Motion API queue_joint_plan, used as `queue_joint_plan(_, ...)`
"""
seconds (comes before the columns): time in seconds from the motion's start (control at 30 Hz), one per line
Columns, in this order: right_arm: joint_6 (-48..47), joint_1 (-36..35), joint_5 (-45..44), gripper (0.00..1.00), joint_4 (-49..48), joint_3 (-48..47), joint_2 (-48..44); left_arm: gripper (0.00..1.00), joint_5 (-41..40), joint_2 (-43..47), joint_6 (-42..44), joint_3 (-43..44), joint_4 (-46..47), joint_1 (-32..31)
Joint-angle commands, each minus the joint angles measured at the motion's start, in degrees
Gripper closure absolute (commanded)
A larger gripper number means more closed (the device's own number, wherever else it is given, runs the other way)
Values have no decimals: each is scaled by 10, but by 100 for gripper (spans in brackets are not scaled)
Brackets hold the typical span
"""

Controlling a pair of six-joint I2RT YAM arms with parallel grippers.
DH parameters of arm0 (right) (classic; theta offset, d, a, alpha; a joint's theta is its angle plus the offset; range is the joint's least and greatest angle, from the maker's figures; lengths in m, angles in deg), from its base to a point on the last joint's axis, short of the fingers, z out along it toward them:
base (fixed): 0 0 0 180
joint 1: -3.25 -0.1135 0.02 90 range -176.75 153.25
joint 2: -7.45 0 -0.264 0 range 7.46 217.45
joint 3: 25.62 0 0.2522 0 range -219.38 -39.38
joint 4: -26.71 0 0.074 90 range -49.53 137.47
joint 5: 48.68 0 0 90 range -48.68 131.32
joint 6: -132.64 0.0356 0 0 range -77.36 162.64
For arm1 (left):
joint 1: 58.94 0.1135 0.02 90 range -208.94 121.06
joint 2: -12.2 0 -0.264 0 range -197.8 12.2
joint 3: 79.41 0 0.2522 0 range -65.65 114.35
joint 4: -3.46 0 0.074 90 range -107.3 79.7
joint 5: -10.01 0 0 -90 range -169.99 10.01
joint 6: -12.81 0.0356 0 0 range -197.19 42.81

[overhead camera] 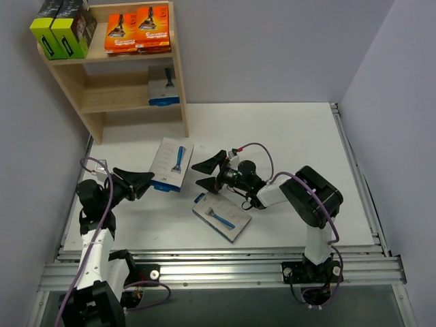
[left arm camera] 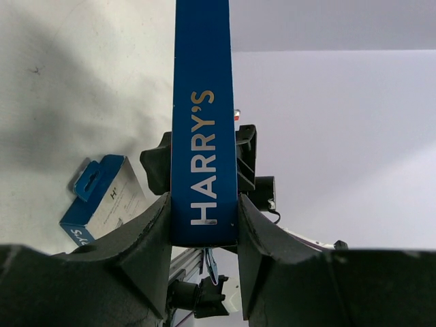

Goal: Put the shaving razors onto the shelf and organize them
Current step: Pass the shaving razor from the right arm to the left, then place the shaving razor onto shelf

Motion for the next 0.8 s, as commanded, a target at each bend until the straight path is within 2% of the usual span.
queue_joint_plan(0.0, 0, 17, 18, 11, -245, 13, -42, 98, 25, -5, 10, 51, 42, 10)
queue_joint_plan(0.17, -17, 45, 44, 8, -218, 37, -78, 98, 19, -15, 29, 99, 11, 17)
queue_joint_plan(0.3, -77, 68, 71, 7, -99, 45, -135, 98, 6, -20, 66, 144, -48, 24)
queue_joint_plan(0.4, -125, 89, 94, 6, -15, 42, -172, 98, -34, -7, 122, 193, -138, 31)
queue_joint_plan(0.47, -142, 108, 110, 6, 15, 44, -197, 98, -50, -12, 129, 212, -174, 35)
queue_joint_plan(0.6, -190, 138, 138, 5, 102, 44, -231, 98, -53, -32, 128, 253, -188, 54)
queue_joint_plan(0.77, -222, 172, 164, 3, 145, 47, -256, 98, -64, -57, 132, 313, -208, 73)
